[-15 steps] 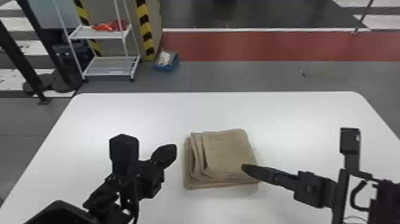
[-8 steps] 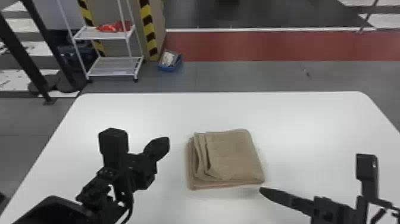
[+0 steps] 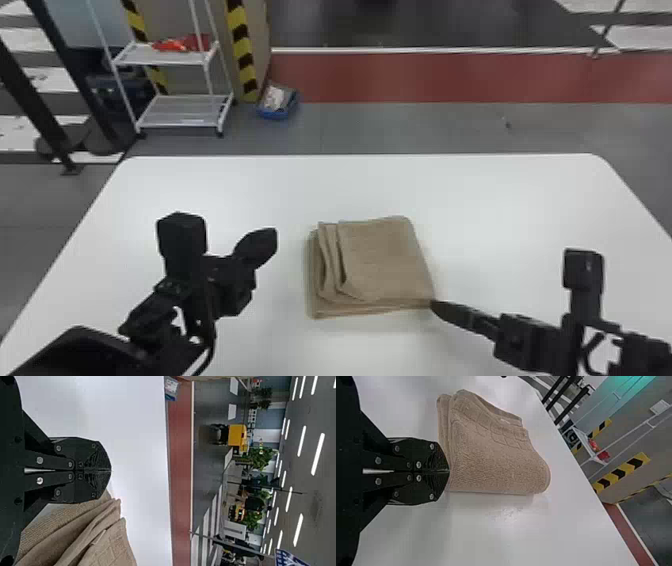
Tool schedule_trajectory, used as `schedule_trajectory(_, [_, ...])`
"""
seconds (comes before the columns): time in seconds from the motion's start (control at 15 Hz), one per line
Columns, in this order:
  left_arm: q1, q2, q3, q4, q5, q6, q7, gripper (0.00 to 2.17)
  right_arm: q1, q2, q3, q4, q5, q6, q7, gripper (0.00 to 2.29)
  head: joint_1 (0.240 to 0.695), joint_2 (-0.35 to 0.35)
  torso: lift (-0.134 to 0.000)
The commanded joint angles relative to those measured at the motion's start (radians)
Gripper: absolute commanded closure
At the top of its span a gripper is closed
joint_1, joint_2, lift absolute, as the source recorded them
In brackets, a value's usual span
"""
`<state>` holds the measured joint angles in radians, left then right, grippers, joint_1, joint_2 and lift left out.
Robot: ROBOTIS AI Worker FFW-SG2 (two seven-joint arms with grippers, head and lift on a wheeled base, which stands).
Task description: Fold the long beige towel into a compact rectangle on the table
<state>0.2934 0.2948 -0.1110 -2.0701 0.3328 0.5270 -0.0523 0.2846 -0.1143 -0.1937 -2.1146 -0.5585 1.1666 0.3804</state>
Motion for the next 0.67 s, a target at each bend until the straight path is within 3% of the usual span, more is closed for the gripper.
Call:
schedule_trajectory(0.0, [0.000, 0.001, -0.002, 0.002, 0.000, 0.000, -0.001, 1.86, -0.061, -0.001, 0.030, 0.061, 0.020, -0.026, -0.023, 1.89, 0.695, 0.028, -0.124])
schedule_trajectory(0.4, [0.000, 0.006, -0.010, 0.002, -0.002, 0.000, -0.006, 1.86, -0.312, -0.001, 0.119, 0.272, 0.077, -0.035, -0.112, 1.89, 0.695, 0.020, -0.124])
schedule_trajectory(0.6, [0.000, 0.007, -0.004, 0.007, -0.002, -0.003, -0.006, 1.86, -0.340, -0.001, 0.132, 0.283, 0.054, -0.047, -0.130, 1.89, 0.695, 0.028, -0.124])
